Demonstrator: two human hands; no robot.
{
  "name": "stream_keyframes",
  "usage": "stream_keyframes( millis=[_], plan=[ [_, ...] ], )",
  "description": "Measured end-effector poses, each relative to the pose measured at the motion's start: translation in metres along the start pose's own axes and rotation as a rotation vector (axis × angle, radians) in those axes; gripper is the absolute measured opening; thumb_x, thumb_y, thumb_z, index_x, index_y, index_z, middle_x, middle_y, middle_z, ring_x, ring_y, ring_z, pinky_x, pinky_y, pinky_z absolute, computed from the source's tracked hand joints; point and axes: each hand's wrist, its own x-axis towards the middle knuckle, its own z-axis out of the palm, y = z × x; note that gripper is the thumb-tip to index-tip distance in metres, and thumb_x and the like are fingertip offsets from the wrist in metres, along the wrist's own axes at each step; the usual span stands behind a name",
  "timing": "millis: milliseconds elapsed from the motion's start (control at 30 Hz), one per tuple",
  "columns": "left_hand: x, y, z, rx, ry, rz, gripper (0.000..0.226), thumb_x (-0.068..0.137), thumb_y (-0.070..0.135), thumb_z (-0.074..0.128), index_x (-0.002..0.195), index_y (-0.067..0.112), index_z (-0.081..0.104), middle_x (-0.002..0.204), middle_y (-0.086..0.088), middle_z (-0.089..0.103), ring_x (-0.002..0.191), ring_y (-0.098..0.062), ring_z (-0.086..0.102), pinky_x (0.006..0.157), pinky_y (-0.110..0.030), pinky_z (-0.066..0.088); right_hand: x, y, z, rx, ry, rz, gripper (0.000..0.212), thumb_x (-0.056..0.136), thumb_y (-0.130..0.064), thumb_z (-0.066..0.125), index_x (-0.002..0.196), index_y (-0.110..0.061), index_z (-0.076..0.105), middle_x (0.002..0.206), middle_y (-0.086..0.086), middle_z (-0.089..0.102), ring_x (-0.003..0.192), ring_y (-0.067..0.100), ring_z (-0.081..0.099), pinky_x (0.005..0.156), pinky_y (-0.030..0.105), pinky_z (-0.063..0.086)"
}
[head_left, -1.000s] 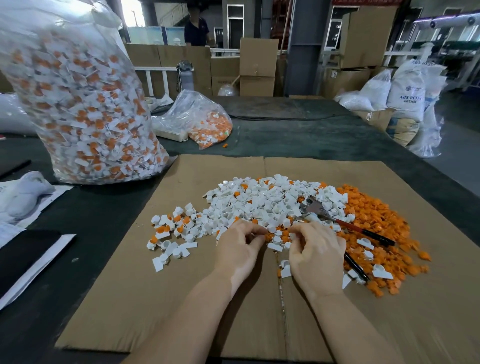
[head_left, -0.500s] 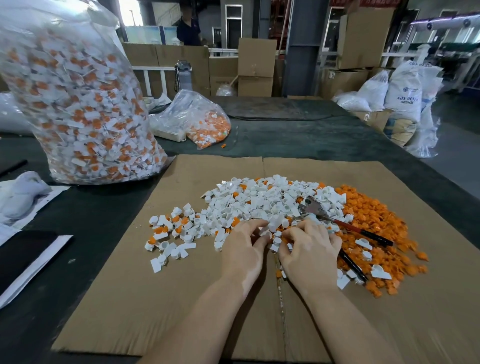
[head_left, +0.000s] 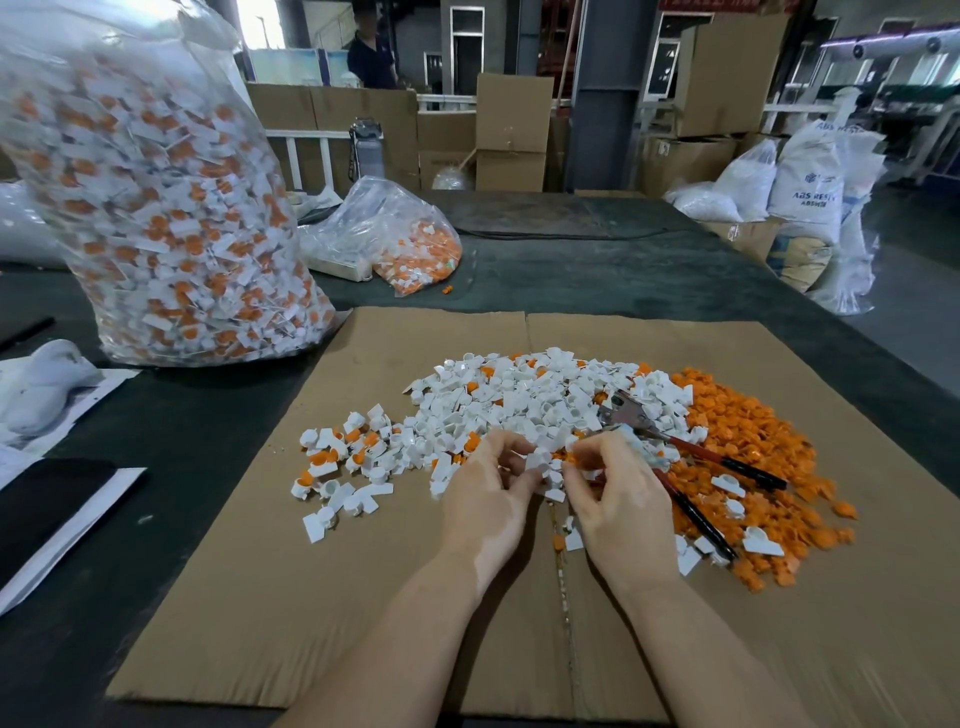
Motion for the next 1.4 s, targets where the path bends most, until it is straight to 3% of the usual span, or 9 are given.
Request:
stream_keyframes(
  millis=[167,300,433,567,800,900,967,1133,1400],
  plan=[
    [0.0,0.0,-0.001,-0.076,-0.038,0.002,0.021,0.084,0.01,0.068,0.087,0.028,0.056,0.07,0.008,0.053,0.056,0.004,0.048,0.056,-0.007,0.038,0.0,0.003,-0.001,0.169,-0.011,0.031,0.013,0.077,0.0,0.072,0.085,-0.007,0.064,0.08,0.001,0.061,0.072,0.011,0.06,0.066,0.014,0.047],
    [-0.001,0.0,-0.002,-0.082,-0.049,0.006,0.023,0.086,0.015,0.066,0.088,0.036,0.059,0.074,0.008,0.056,0.067,-0.002,0.054,0.061,-0.009,0.041,0.0,0.003,-0.002,0.278,-0.007,0.12,0.019,0.083,0.001,0.064,0.09,-0.016,0.068,0.082,-0.009,0.065,0.079,0.003,0.062,0.07,0.009,0.048],
    [-0.001,0.0,-0.003,-0.055,-0.04,0.009,0.024,0.088,0.017,0.064,0.088,0.04,0.059,0.077,0.01,0.06,0.069,0.005,0.055,0.062,-0.004,0.038,0.001,0.006,-0.002,0.41,-0.036,0.291,0.027,0.086,-0.001,0.062,0.1,-0.023,0.065,0.087,-0.011,0.067,0.083,0.003,0.065,0.076,0.022,0.055],
    [0.0,0.001,-0.002,-0.061,-0.049,-0.003,0.023,0.087,0.015,0.064,0.087,0.037,0.06,0.081,0.009,0.064,0.077,0.0,0.059,0.065,-0.003,0.039,0.0,0.004,-0.002,0.427,-0.056,0.311,0.027,0.085,-0.001,0.064,0.087,-0.028,0.067,0.08,-0.009,0.07,0.078,0.006,0.066,0.074,0.024,0.055],
    [0.001,0.0,-0.001,-0.07,-0.065,-0.035,0.011,0.085,0.014,0.067,0.085,0.024,0.063,0.075,0.006,0.066,0.063,0.005,0.058,0.058,-0.004,0.038,-0.002,0.001,-0.003,0.293,-0.06,0.23,0.012,0.085,-0.006,0.065,0.086,-0.018,0.066,0.074,-0.012,0.066,0.071,0.003,0.063,0.065,0.021,0.053],
    [0.001,0.0,-0.002,-0.096,-0.049,-0.047,0.006,0.084,0.013,0.067,0.085,0.017,0.064,0.076,-0.004,0.067,0.069,-0.01,0.062,0.065,-0.019,0.047,-0.003,-0.002,-0.003,0.1,-0.067,0.131,0.002,0.086,-0.016,0.066,0.084,-0.015,0.065,0.072,-0.01,0.064,0.068,0.007,0.06,0.061,0.028,0.051],
    [0.0,0.0,-0.002,-0.105,-0.049,-0.057,0.005,0.084,0.012,0.067,0.084,0.016,0.064,0.076,-0.007,0.067,0.073,-0.019,0.064,0.072,-0.031,0.05,-0.004,-0.003,-0.003,0.005,-0.08,0.089,0.01,0.086,-0.022,0.065,0.082,-0.013,0.065,0.07,-0.007,0.063,0.064,0.009,0.057,0.058,0.029,0.048],
    [0.0,-0.001,-0.003,-0.079,-0.059,-0.062,0.01,0.083,0.011,0.068,0.076,0.018,0.064,0.065,0.003,0.063,0.06,-0.007,0.057,0.061,-0.019,0.045,-0.003,-0.006,-0.002,-0.127,-0.054,0.014,0.015,0.082,-0.015,0.07,0.072,-0.008,0.061,0.061,-0.001,0.06,0.056,0.018,0.054,0.054,0.027,0.038],
    [-0.002,-0.002,0.002,-0.017,-0.069,-0.047,0.013,0.084,0.014,0.068,0.075,0.022,0.062,0.068,0.003,0.062,0.067,-0.012,0.059,0.064,-0.021,0.047,-0.005,-0.006,-0.001,-0.15,-0.044,-0.026,0.021,0.076,-0.008,0.075,0.065,-0.007,0.058,0.056,0.001,0.057,0.051,0.021,0.053,0.05,0.027,0.038]
  ],
)
